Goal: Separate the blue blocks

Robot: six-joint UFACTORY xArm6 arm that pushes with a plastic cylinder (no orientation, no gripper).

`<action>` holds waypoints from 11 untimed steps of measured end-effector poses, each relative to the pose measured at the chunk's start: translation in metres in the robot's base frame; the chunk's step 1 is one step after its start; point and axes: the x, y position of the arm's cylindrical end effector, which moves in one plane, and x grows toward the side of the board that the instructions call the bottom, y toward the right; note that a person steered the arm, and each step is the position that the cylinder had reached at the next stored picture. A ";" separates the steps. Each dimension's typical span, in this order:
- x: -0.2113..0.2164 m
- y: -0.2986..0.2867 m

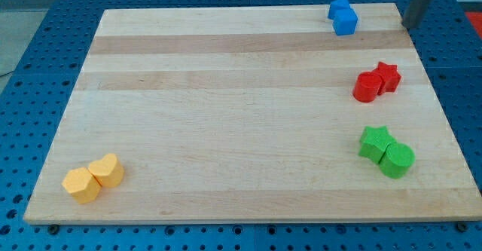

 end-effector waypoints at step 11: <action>-0.003 -0.145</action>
